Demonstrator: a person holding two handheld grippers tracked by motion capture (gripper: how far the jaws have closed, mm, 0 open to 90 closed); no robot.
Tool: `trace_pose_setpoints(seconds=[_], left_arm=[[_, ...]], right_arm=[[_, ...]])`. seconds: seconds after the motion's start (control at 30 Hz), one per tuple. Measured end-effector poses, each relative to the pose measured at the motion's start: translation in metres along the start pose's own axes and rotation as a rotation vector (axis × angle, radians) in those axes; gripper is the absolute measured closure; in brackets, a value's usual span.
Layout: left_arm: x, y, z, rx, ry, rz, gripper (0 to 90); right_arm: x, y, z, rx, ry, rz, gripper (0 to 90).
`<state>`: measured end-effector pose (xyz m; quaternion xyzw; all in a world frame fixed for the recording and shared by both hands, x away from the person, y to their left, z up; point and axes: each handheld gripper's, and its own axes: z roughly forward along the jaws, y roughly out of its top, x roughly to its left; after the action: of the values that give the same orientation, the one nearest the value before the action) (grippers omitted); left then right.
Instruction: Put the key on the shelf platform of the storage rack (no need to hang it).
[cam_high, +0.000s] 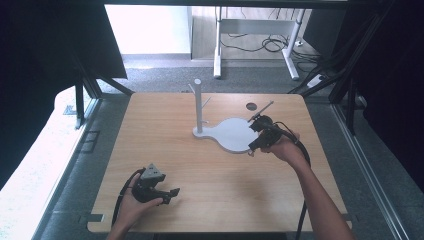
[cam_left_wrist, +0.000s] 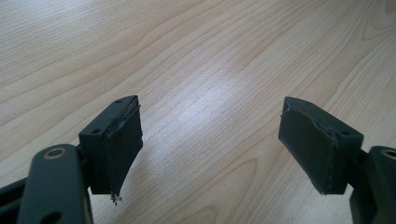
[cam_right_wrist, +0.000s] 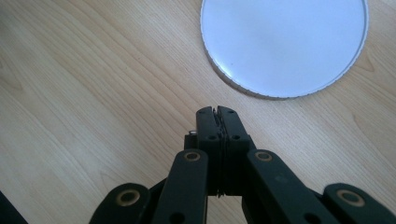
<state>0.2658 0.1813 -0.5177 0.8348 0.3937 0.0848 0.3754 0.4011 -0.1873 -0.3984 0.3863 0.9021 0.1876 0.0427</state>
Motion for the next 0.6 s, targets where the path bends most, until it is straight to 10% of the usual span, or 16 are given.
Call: trace_pose_setpoints(seconds=[0.6], left_arm=[[0.000, 0.000, 0.001, 0.007, -0.005, -0.002, 21.6]], right_arm=[[0.001, 0.016, 0.006, 0.013, -0.004, -0.010, 89.6]])
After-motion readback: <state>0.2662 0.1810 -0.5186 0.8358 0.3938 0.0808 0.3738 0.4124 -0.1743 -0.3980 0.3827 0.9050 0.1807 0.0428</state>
